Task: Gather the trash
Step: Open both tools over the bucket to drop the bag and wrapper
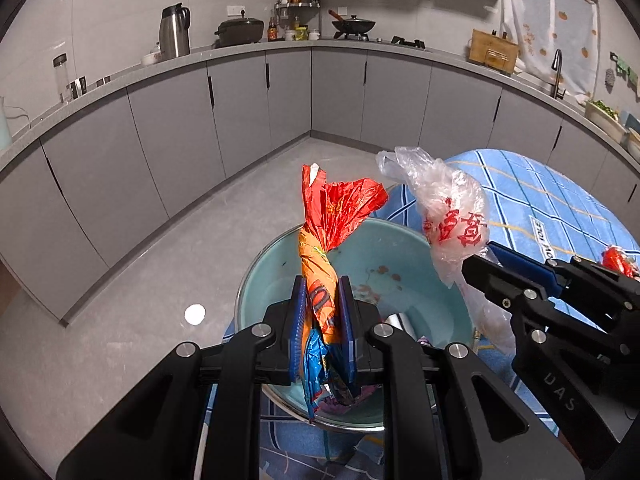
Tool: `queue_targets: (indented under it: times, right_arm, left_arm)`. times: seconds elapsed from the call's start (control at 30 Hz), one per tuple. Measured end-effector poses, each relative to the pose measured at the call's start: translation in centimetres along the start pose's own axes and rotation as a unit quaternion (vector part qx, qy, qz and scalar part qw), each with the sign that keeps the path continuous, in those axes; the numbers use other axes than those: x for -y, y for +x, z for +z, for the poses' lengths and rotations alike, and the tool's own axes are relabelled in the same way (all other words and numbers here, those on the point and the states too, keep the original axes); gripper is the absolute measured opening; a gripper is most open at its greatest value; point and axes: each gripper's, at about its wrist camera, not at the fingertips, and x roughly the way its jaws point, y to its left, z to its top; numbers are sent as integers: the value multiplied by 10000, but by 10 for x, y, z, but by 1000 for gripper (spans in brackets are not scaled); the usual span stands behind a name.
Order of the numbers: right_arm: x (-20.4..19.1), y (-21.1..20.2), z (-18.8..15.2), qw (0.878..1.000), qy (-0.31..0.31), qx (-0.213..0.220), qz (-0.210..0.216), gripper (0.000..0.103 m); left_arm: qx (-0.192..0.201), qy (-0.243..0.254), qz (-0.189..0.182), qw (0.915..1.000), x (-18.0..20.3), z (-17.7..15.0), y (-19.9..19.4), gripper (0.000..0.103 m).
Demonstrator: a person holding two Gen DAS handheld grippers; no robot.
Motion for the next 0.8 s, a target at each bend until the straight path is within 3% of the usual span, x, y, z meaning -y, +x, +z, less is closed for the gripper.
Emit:
queue_targets:
  times: [0.2, 0.27, 0.37, 0.7, 0.8]
  right_arm:
    - [5, 14, -9, 9999, 48, -134, 42, 37]
    - [7, 16, -12, 9999, 60, -148, 8, 42]
    - [9, 15, -14, 9998, 115, -147, -44, 43]
    - [11, 11, -14, 9998, 155, -133, -69, 45]
    - [10, 10, -15, 9998, 152, -126, -61, 47]
  left_arm:
    - [-180, 6, 35, 9998, 0, -4, 12, 21]
    - [-187, -13, 66, 9998, -1, -5, 13, 33]
    - [-160, -42, 135, 9998, -4, -6, 14, 45]
    - [-116, -96, 205, 9997, -7, -6, 11, 53]
    - [-83, -119, 218, 9997, -8, -6, 9, 61]
